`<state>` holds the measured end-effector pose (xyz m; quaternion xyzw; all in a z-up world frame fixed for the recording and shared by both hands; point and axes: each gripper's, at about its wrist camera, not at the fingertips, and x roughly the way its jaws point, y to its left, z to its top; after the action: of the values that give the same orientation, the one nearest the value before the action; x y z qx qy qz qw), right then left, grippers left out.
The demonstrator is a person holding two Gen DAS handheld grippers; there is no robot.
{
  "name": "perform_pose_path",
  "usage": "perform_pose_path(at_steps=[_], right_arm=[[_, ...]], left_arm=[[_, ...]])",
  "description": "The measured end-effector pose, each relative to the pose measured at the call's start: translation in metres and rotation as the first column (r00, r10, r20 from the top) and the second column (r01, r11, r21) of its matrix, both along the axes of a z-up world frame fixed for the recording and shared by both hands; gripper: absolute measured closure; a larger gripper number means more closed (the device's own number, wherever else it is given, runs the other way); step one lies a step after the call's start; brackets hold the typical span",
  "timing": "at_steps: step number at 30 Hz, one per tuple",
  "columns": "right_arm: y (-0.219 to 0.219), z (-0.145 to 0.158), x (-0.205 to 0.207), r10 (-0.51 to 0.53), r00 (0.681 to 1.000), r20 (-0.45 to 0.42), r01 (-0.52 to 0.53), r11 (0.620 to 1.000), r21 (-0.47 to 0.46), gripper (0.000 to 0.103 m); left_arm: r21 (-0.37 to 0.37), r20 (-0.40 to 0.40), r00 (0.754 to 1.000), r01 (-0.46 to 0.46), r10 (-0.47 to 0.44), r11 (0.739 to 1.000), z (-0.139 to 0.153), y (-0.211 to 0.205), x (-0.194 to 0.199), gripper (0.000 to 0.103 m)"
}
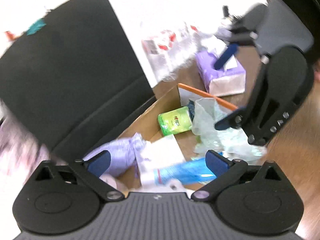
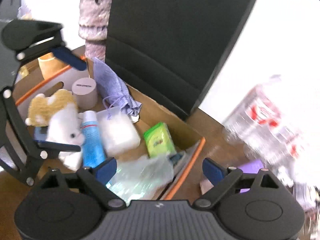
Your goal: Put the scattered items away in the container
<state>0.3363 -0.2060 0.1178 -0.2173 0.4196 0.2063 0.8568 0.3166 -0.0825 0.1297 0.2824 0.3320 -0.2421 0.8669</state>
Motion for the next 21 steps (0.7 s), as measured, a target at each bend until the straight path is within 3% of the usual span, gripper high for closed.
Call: perform_pose_path(at_steps=[4, 8, 12, 16, 19, 21], right_arm=[[-0.004, 0.011, -0.044, -0.093, 0.995, 0.022, 0.092, 0.994, 0.058, 0.01], [-0.009, 0.006, -0.1, -0.156, 0.988, 0.02, 0.151, 0.975, 0.162, 0.003], [-0.007, -0.014, -0.161, -0.194, 0.98, 0.046, 0.181, 0.962, 0.206, 0.003], [-0.01, -0.047, -0.213, -0.239, 0.97, 0.048, 0.22, 0.942, 0.253, 0.003], [-0.012, -0.071, -0.244, -0.289, 0.956, 0.045, 0.265, 0.921, 0.284, 0.003], [-0.011, -0.083, -0.263, -0.329, 0.943, 0.052, 0.3, 0.905, 0.3, 0.003]], left_arm=[[-0.102, -0.015, 0.992, -0.127, 0.126, 0.987, 0.005, 0.011, -0.054, 0.0], [-0.185, 0.011, 0.986, -0.163, 0.168, 0.969, -0.012, 0.022, -0.107, 0.0], [-0.289, -0.071, 0.956, -0.294, 0.286, 0.911, -0.038, 0.04, -0.158, 0.0], [-0.38, -0.147, 0.895, -0.444, 0.421, 0.812, -0.067, 0.064, -0.207, 0.0], [-0.372, -0.109, 0.828, -0.547, 0.549, 0.75, -0.089, 0.07, -0.237, 0.0], [-0.352, -0.076, 0.788, -0.595, 0.611, 0.723, -0.1, 0.072, -0.254, 0.0]])
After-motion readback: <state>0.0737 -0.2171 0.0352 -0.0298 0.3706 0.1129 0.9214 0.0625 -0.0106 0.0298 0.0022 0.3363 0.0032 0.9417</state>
